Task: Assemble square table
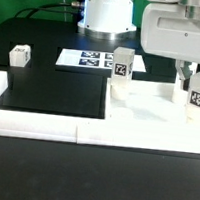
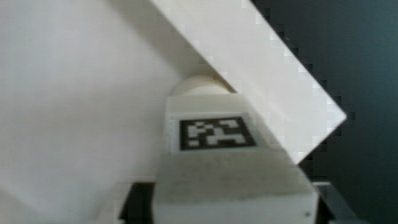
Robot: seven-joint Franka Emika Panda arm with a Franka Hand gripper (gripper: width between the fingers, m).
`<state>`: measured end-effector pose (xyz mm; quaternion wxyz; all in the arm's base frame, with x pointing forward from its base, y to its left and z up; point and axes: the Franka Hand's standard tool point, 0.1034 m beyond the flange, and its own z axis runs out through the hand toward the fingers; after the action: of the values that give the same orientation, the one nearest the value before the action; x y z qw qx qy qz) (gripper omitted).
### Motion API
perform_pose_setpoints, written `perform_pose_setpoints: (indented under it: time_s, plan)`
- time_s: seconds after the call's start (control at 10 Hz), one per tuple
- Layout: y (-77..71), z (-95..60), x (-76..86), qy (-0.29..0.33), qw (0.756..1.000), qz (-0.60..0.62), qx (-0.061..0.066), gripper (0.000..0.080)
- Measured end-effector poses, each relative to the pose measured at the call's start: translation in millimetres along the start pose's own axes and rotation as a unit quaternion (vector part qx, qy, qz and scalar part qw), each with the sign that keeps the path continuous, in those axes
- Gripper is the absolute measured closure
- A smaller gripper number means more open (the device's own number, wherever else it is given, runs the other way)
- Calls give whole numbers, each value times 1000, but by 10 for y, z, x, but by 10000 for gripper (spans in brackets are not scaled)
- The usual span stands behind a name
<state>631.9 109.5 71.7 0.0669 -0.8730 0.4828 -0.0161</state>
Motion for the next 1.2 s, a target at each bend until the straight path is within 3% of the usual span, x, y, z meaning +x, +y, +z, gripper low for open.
perform_pose_setpoints:
  time_s: [0.1, 0.4, 0.7, 0.8, 0.9, 1.0, 1.2]
  plan:
    - [24, -1, 24, -20, 995, 98, 12, 508]
    - [28, 9, -15, -36, 971, 238, 12, 507]
    - [18, 18, -56, -35, 975, 221, 10, 500]
    - [12, 20, -107, -33, 986, 164, 0, 301]
    - [-10, 14, -120, -27, 997, 77, 2, 301]
    - [-14, 12, -116, -24, 1000, -1, 3, 183]
    - [-11, 12, -112, -23, 998, -60, 4, 160]
